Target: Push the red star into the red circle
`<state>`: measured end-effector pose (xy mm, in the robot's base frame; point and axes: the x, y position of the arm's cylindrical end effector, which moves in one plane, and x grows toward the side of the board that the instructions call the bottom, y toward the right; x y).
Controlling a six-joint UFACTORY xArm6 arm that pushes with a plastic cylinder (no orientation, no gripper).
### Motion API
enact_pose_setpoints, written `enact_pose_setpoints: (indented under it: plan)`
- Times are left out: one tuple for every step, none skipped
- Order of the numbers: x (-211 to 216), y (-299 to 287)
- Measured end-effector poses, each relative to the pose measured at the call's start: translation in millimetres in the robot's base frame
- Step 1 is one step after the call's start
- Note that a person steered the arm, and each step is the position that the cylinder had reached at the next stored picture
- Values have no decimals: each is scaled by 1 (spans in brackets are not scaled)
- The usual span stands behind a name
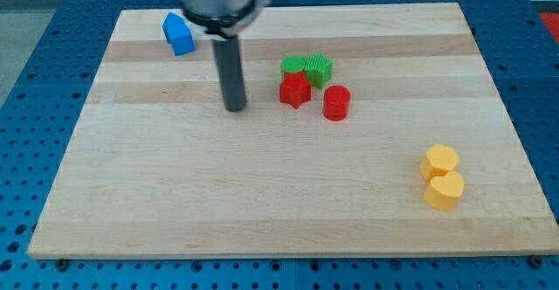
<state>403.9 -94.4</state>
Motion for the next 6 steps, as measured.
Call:
enact_pose_setpoints:
  plan:
    - [-25,7]
    - [-28,27]
    - [-28,49]
    - [-26,70]
    - [-20,89]
    - [-11,103]
